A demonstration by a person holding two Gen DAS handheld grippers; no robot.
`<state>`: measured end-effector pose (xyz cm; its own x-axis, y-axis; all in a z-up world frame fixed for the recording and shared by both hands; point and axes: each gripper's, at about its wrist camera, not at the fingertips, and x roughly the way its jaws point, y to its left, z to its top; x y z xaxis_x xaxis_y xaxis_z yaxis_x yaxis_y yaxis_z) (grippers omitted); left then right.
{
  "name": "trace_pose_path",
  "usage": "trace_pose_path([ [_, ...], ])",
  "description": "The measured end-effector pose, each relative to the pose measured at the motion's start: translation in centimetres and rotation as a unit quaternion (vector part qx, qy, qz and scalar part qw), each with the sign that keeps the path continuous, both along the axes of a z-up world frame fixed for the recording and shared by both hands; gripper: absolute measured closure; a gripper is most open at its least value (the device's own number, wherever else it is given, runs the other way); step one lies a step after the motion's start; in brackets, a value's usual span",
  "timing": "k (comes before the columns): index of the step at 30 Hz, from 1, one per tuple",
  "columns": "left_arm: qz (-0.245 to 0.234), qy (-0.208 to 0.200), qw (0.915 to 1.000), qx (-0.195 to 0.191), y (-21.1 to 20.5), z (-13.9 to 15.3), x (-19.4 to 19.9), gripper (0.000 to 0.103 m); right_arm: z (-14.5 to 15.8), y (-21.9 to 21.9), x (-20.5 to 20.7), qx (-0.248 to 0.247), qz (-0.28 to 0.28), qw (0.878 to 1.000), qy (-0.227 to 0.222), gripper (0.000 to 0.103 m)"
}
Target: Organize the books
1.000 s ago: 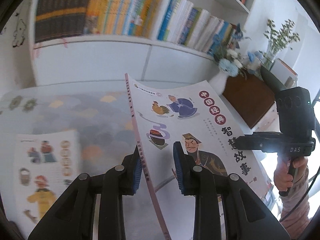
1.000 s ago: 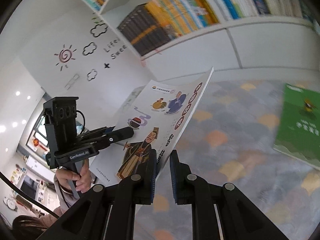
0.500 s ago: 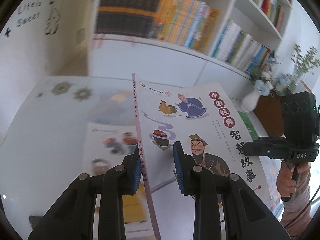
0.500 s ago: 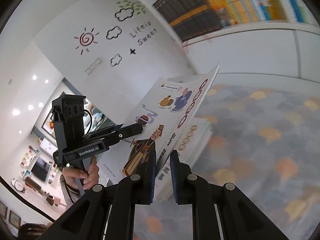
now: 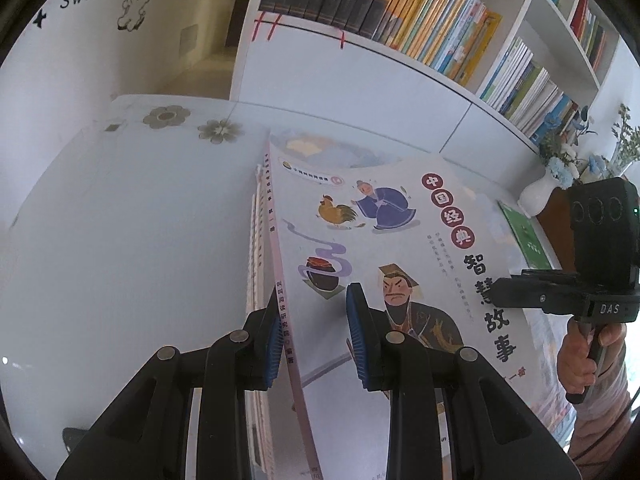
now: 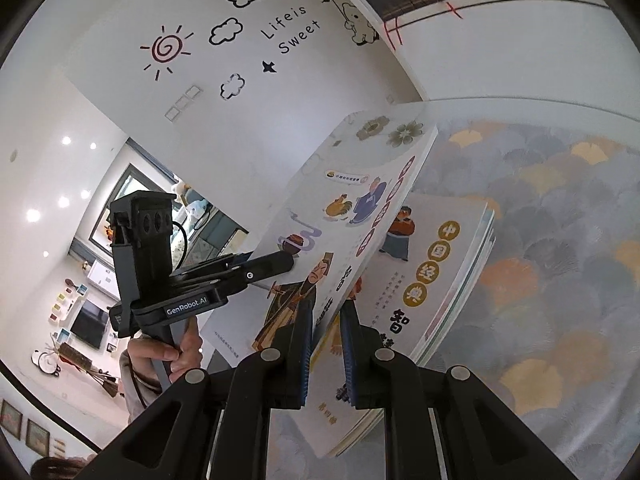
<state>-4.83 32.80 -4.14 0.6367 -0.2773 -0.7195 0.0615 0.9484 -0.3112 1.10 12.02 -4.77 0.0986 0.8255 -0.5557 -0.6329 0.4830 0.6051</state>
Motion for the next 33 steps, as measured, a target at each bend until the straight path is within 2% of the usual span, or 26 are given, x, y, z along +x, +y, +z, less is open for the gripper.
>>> trace_pose_path([
  [4, 0.003, 0.008, 1.0, -0.004, 0.2, -0.8, 0.2, 0.078, -1.1, 0.0, 0.3, -0.004, -0.006, 1.0, 0.013, 0.09],
  [8, 0.002, 0.007, 1.0, -0.002, 0.1, -0.9, 0.2, 0.078, -2.0, -0.3, 0.0, -0.02, -0.013, 1.0, 0.007, 0.09],
  [15, 0.008, -0.005, 0.9966, 0.082, -2.0, -0.6, 0.1, 0.069, -3.1, -0.6, 0.4, -0.022, -0.019, 0.999, 0.017, 0.09],
  [18, 0.011, -0.006, 0.9934, 0.114, -2.8, -0.6, 0.0, 0.068, -3.3, -0.8, 0.4, -0.019, -0.022, 0.999, 0.022, 0.09],
  [20, 0.018, -0.004, 0.9922, 0.124, -2.9, -0.5, 0.0, 0.064, -3.4, -1.0, 0.4, -0.016, -0.023, 0.999, 0.023, 0.09],
  [24, 0.031, 0.004, 0.9893, 0.142, -2.7, -0.7, 0.2, 0.061, -3.3, -0.9, 0.3, -0.013, -0.023, 0.999, 0.023, 0.089],
  [33, 0.032, 0.002, 0.9877, 0.153, -3.0, -0.7, 0.2, 0.061, -3.2, -1.1, -0.1, -0.015, -0.024, 0.999, 0.016, 0.089],
])
